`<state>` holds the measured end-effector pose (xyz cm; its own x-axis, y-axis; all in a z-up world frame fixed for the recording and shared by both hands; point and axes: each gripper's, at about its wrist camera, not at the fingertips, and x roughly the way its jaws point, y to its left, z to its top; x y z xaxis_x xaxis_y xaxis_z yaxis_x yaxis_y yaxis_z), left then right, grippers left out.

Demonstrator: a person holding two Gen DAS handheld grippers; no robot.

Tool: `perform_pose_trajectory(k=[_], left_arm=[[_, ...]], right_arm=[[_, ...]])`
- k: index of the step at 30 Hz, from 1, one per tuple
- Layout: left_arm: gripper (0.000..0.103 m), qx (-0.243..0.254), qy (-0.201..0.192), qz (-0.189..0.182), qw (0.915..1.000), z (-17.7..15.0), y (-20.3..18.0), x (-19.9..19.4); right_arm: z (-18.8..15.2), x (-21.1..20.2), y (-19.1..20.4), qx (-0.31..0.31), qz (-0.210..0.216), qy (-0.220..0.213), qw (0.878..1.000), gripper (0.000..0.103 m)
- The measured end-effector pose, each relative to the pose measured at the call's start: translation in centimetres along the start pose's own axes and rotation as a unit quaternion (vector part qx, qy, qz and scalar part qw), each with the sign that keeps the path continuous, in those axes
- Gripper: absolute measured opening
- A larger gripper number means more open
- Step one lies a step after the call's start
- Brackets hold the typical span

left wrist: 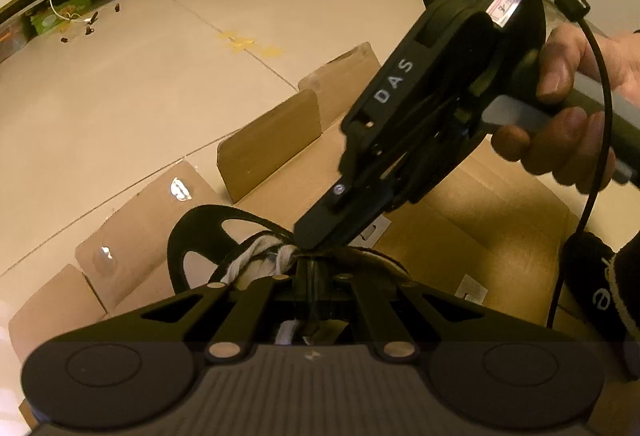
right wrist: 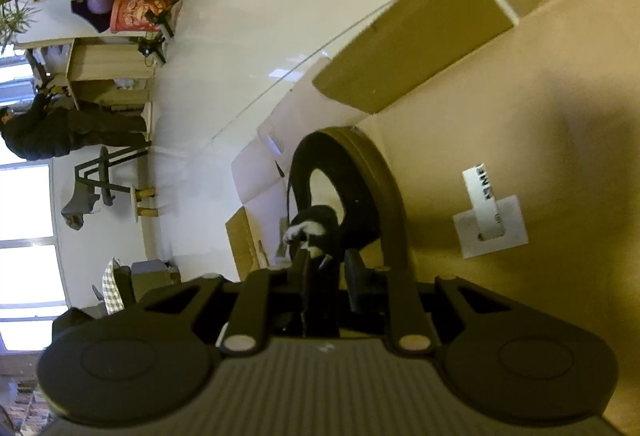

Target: Lace up shoes with both hands

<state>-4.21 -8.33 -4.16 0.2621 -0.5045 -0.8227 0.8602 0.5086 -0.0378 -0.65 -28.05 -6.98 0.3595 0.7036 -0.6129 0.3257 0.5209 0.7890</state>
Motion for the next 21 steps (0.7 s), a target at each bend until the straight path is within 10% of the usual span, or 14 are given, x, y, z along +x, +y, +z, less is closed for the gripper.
perform_pose_trajectory(k=[5,14,21], left_arm=[[0.029,-0.004,0.007,0.008,0.9999,0.0,-0.3,-0.4],[0.032,-0.02,-0.007,0.036,0.9991,-0.6,-0.5,-2.8],[0.032,-0.051,0.0,0.052,0.9973,-1.0,-0.6,-4.4]], right_arm=[[-0.4,-0.5,1.2,-0.033,-0.012,-0.029,0.999,0.002],[0.7,-3.6,1.9,-0.06,-0.053,-0.101,0.992,0.003],[-0.2,-2.2,0.7,-0.01,-0.045,-0.069,0.997,0.031]])
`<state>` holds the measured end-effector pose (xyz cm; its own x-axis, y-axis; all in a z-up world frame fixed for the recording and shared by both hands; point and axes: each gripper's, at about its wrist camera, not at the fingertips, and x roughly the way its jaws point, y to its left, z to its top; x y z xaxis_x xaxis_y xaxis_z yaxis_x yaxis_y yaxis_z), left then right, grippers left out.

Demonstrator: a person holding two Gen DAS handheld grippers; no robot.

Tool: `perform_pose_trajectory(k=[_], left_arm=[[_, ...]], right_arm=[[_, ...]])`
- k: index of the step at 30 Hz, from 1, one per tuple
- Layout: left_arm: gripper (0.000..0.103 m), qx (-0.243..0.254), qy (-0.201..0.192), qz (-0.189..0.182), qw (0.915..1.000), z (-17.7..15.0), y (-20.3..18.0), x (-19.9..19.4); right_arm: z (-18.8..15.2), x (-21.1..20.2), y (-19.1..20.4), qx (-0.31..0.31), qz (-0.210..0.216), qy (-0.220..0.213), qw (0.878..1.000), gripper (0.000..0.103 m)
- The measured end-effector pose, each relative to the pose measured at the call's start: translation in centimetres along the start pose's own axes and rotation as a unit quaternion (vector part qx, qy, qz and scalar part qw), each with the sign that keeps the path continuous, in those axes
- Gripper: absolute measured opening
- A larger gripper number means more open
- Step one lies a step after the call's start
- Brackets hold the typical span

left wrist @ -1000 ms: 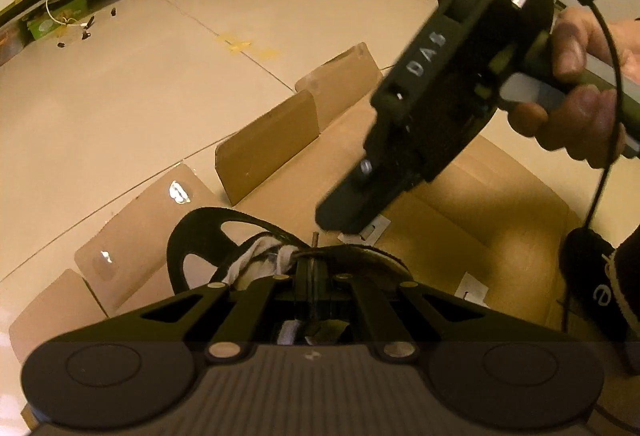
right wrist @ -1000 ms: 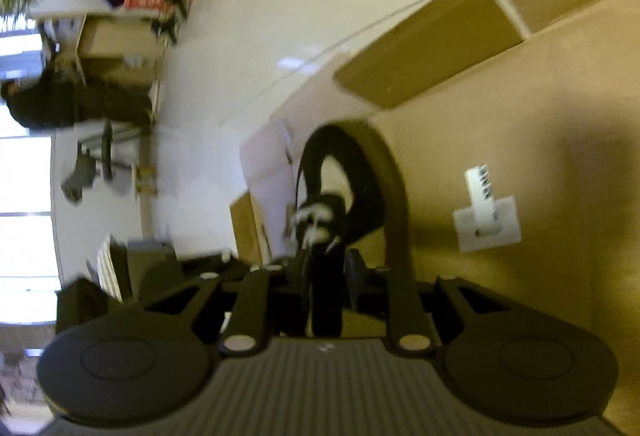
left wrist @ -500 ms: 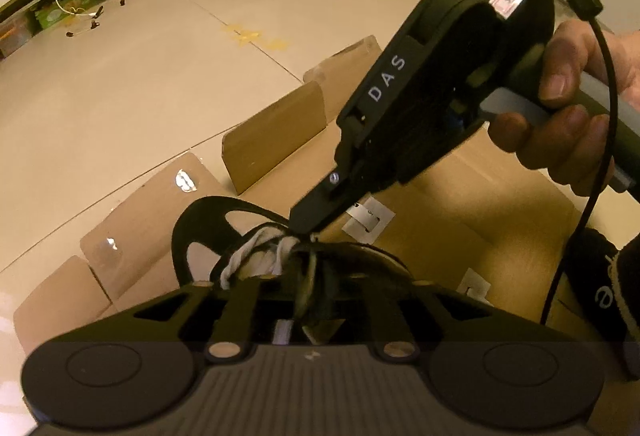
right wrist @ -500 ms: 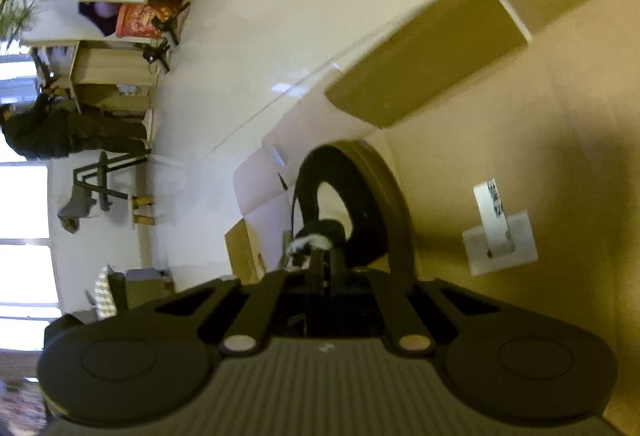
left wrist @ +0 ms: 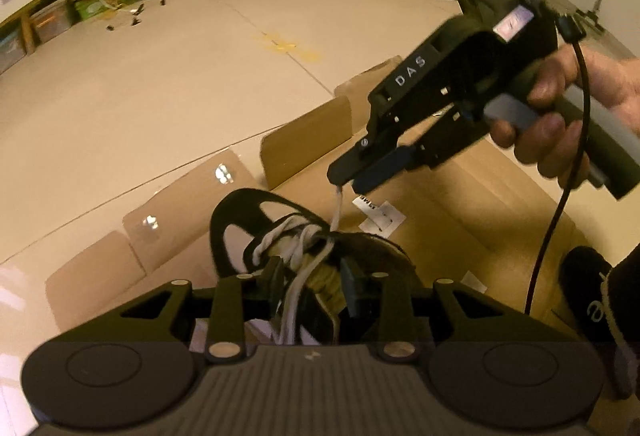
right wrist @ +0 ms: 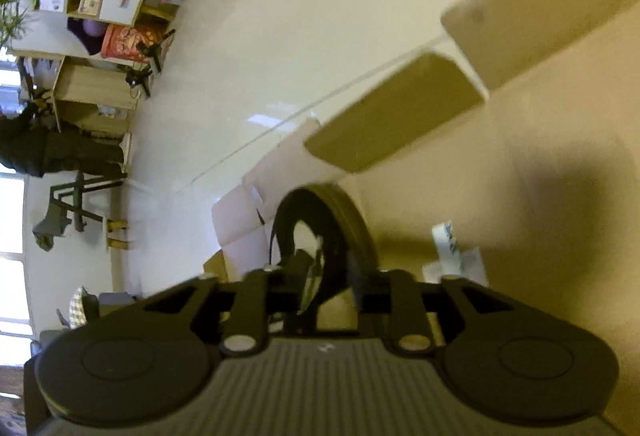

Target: Lace up shoes with both hands

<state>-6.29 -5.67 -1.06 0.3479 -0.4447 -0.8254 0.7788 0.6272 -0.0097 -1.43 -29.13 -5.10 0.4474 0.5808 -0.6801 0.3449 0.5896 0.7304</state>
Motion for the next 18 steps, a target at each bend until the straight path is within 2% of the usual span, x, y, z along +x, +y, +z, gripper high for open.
perform_pose_trajectory(k=[3,7,8,9,10,12,18], left_arm=[[0.032,-0.014,0.013,0.004,0.9998,-0.2,-0.4,-0.4],[0.032,-0.024,0.027,0.005,0.9993,-0.5,-1.0,-0.6],[0.031,-0.024,0.029,0.006,0.9993,-0.7,-1.2,-0.7],[0.03,-0.026,0.033,0.008,0.9991,-0.9,-1.3,-0.6],[0.028,-0.027,0.035,0.01,0.999,-1.0,-1.4,-0.4],[0.018,-0.033,0.044,0.017,0.9983,-1.3,-1.4,0.0],[0.017,-0.044,0.058,0.026,0.997,-2.2,-1.3,0.9]], right_arm=[[-0.4,0.7,0.2,0.002,-0.004,-0.001,1.0,0.031],[-1.1,1.4,0.7,-0.005,-0.007,-0.003,1.0,0.025],[-1.2,1.5,0.7,-0.007,-0.008,-0.002,1.0,0.022],[-1.6,1.6,0.9,-0.012,-0.013,-0.004,1.0,0.01],[-1.7,1.7,1.0,-0.015,-0.016,-0.006,1.0,0.003],[-2.2,1.3,1.4,-0.032,-0.025,-0.022,0.999,0.002],[-2.7,-3.1,4.3,-0.11,-0.037,-0.09,0.989,0.001]])
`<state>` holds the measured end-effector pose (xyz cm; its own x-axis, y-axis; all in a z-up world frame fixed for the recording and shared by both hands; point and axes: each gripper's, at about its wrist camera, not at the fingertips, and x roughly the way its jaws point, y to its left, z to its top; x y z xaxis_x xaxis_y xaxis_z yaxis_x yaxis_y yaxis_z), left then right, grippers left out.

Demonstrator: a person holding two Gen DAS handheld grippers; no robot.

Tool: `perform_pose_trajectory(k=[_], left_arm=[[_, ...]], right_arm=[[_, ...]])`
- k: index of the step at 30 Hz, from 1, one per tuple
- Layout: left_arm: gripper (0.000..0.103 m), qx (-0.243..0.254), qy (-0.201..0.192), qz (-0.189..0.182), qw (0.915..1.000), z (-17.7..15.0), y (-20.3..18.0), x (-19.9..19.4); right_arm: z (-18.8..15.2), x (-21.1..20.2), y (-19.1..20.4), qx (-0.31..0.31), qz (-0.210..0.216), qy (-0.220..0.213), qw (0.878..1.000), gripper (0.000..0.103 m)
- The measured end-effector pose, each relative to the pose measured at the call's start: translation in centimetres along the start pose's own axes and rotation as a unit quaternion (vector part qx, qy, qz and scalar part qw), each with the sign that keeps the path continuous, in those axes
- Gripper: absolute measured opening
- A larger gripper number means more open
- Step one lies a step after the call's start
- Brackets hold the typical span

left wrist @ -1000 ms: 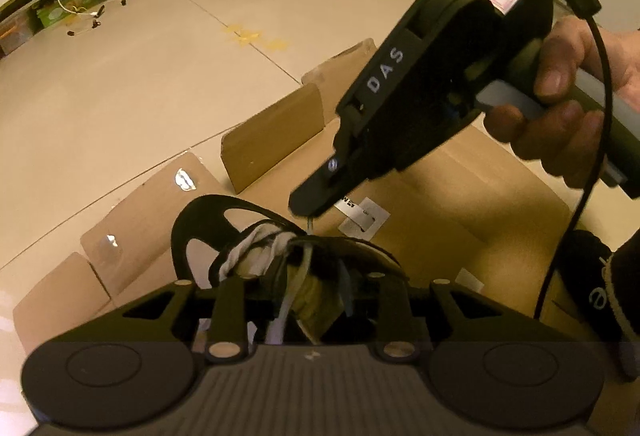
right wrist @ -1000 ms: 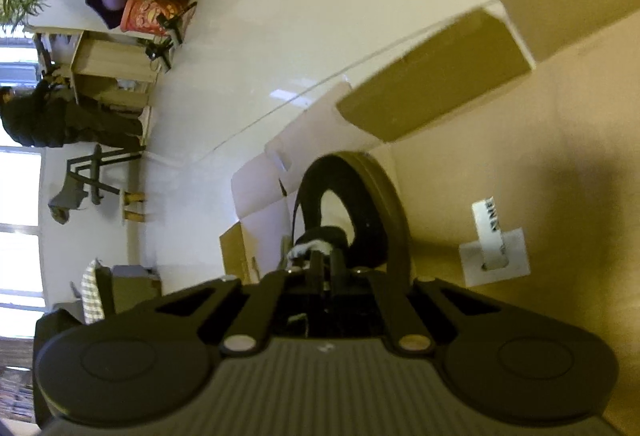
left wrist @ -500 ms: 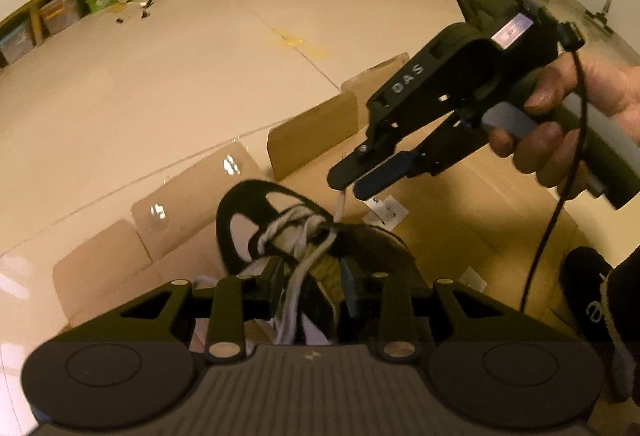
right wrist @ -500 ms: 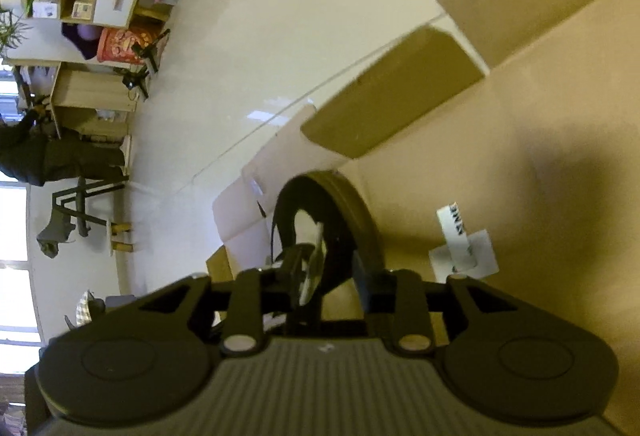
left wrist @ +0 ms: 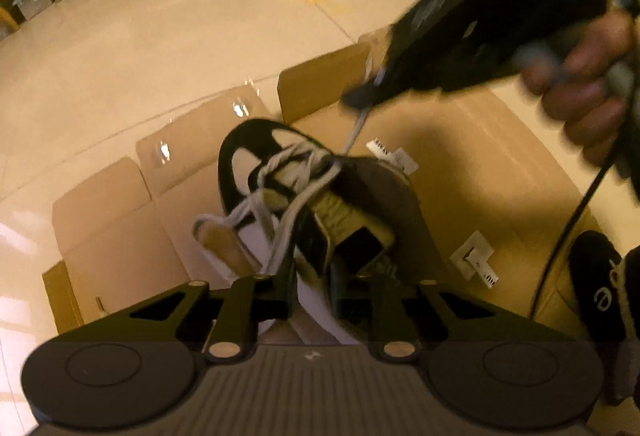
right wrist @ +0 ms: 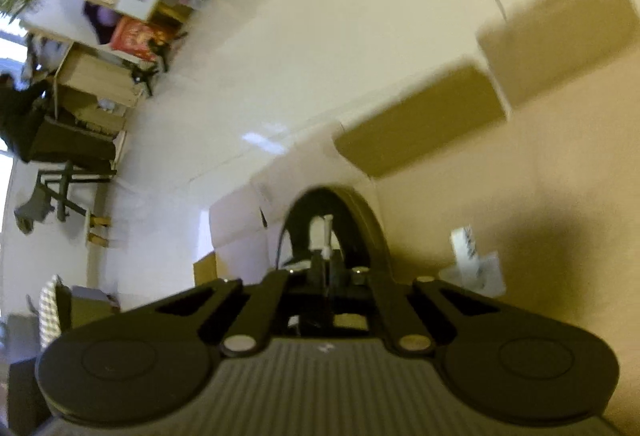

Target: Lace up shoes with both hands

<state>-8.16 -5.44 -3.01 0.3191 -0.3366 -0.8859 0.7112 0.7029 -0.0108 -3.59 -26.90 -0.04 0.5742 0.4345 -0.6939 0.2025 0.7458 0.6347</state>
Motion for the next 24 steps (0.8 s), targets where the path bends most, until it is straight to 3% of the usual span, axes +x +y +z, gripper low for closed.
perform_pose_trajectory(k=[6,12,24], left_arm=[[0.017,-0.007,-0.001,0.002,1.0,-0.4,0.3,0.2],[0.025,-0.044,0.01,-0.012,0.9989,-0.4,1.6,-0.3],[0.031,-0.026,0.018,0.005,0.9995,-0.3,0.7,0.8]], right_arm=[[1.8,-5.9,1.0,-0.033,-0.001,-0.066,0.997,0.001],[3.7,-10.9,0.6,-0.024,-0.008,-0.128,0.991,0.001],[6.7,-17.4,-0.4,-0.033,-0.033,-0.213,0.976,0.001]])
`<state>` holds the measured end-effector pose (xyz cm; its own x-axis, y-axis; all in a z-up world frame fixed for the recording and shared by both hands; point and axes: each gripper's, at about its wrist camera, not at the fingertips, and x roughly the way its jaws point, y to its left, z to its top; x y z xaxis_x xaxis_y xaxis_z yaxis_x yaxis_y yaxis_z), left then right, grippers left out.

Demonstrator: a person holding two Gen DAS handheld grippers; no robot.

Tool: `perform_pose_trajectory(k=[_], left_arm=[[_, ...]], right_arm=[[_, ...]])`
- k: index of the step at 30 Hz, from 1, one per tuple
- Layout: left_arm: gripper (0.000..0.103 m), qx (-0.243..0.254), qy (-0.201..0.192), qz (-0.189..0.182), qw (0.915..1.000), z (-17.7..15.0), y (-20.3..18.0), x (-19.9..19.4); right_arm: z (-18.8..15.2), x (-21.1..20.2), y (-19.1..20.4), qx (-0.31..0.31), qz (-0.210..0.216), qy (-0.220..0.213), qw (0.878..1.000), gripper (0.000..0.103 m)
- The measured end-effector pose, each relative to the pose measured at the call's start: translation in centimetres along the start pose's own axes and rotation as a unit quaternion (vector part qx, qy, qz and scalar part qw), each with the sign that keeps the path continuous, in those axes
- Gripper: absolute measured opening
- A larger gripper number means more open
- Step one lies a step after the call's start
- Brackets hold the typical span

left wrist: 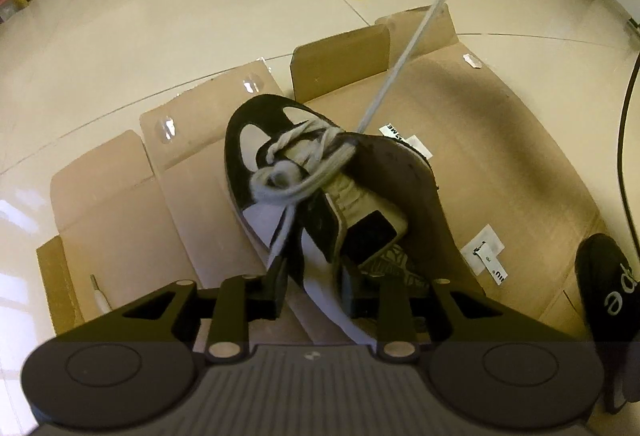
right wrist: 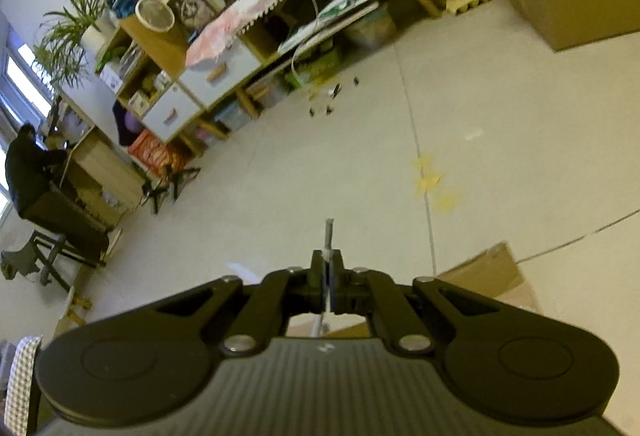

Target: Lace up shoes with both hands

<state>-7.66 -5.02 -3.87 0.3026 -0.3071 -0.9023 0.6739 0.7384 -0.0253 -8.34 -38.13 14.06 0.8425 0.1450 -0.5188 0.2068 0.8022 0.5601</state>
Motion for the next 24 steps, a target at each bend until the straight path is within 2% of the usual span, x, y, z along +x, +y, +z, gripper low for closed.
perform_pose_trajectory(k=[4,7,13,19,21,24], left_arm=[[0.033,-0.006,0.003,-0.002,1.0,-0.1,0.2,0.4],[0.033,-0.01,0.005,-0.005,0.9999,-0.1,0.3,0.5],[0.033,-0.024,-0.001,-0.025,0.9994,0.3,1.3,-0.6],[0.034,-0.088,-0.006,-0.068,0.9938,0.6,3.6,-1.6],[0.034,-0.09,-0.01,-0.067,0.9937,0.6,3.3,-1.7],[0.034,-0.079,-0.019,-0.069,0.9943,0.9,2.4,-1.9]], right_arm=[[1.7,-1.7,-0.1,-0.014,-0.013,-0.044,0.999,0.001],[3.0,-2.7,0.1,-0.025,-0.02,-0.06,0.998,0.001],[3.4,-3.4,0.2,-0.063,-0.057,-0.097,0.992,0.001],[3.0,-3.1,0.5,-0.094,-0.055,-0.076,0.991,0.001],[2.3,-1.9,1.2,-0.124,-0.054,-0.061,0.989,0.001],[1.0,-0.4,2.1,-0.17,-0.04,-0.008,0.985,0.001]])
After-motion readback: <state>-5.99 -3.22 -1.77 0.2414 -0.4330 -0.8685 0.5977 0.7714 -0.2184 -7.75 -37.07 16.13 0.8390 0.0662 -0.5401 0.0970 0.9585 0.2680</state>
